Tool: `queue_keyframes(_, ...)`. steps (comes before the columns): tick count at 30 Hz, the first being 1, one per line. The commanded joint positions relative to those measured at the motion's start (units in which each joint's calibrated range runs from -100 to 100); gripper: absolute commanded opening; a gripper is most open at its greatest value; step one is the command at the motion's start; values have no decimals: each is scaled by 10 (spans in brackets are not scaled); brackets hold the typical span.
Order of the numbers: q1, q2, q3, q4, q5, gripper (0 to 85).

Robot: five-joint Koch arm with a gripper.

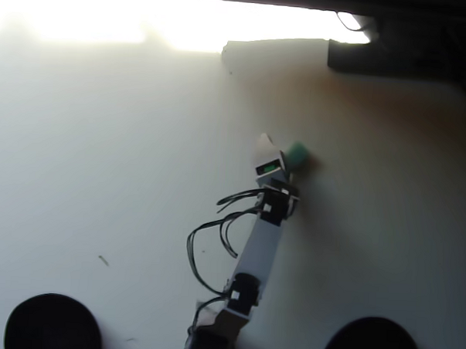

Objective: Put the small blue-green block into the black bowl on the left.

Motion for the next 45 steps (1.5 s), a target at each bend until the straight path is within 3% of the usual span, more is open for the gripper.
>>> queue_keyframes(1,-5,-3,41,-14,-3,498)
queue_keyframes(9,-16,-16,45,-31,-15,497)
queue_keyframes(25,-29,73,105,5,-91,490)
queue_keyframes(33,-31,162,188,5,-109,478)
queue_keyframes(42,-31,156,184,3,-109,373)
queue_keyframes(45,-30,151,176,3,-108,256)
